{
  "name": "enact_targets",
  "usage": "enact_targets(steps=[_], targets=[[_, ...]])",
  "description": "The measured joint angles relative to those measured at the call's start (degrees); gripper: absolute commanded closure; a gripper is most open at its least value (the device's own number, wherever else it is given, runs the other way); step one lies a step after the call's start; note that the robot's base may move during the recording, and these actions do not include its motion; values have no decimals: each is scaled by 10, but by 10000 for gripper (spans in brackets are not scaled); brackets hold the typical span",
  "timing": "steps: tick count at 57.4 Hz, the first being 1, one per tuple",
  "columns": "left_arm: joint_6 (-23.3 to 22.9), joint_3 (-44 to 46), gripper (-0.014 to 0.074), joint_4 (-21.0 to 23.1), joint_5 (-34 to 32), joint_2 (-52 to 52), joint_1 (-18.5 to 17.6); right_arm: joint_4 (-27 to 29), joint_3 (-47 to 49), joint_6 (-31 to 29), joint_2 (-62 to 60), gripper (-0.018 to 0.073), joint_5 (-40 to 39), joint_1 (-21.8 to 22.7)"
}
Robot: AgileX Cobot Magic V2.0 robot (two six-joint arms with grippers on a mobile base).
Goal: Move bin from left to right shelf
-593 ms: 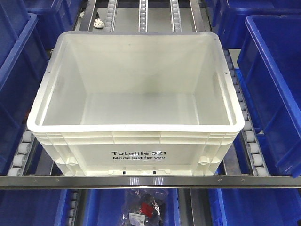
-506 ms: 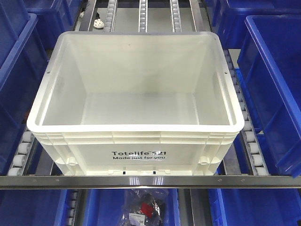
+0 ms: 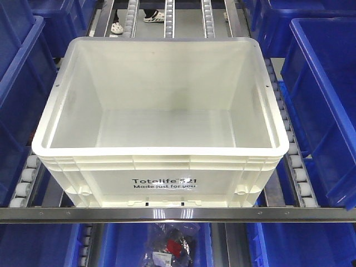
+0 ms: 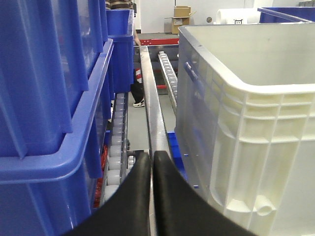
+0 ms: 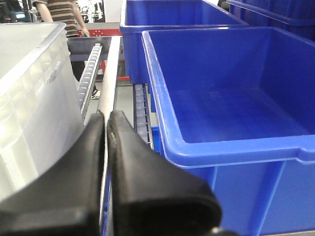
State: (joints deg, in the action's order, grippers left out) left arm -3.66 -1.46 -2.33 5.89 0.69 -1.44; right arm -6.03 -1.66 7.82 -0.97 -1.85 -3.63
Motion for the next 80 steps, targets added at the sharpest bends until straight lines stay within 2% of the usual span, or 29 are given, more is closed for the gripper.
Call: enact_targets(steps=[9, 24, 32, 35, 38, 47, 55, 61, 76, 80], targets=[[5, 0, 603, -4, -2, 0, 0, 0, 0, 0, 0, 567, 0, 0], [6, 0, 603, -8, -49, 0, 0, 0, 0, 0, 0, 567, -10, 0], [4, 0, 603, -8, -110, 0, 0, 0, 0, 3, 0, 567, -72, 0], [-10, 0, 603, -3, -151, 0, 0, 0, 0, 3, 0, 567, -105, 0], [-29, 3, 603, 2, -162, 0, 0, 0, 1, 4, 0, 567, -115, 0], [-50, 100, 603, 5, -59, -15, 0, 0, 78, 23, 18, 567, -42, 0], [-30, 210, 603, 6, 62, -97, 0, 0, 169, 32, 86, 567, 61, 0], [-26, 252, 603, 7, 123, -142, 0, -2, 206, 32, 129, 567, 105, 0], [-31, 263, 596, 8, 150, -154, 0, 0, 209, 43, 147, 559, 125, 0], [-37, 263, 570, 8, 160, -156, 0, 0, 209, 46, 147, 529, 130, 0]])
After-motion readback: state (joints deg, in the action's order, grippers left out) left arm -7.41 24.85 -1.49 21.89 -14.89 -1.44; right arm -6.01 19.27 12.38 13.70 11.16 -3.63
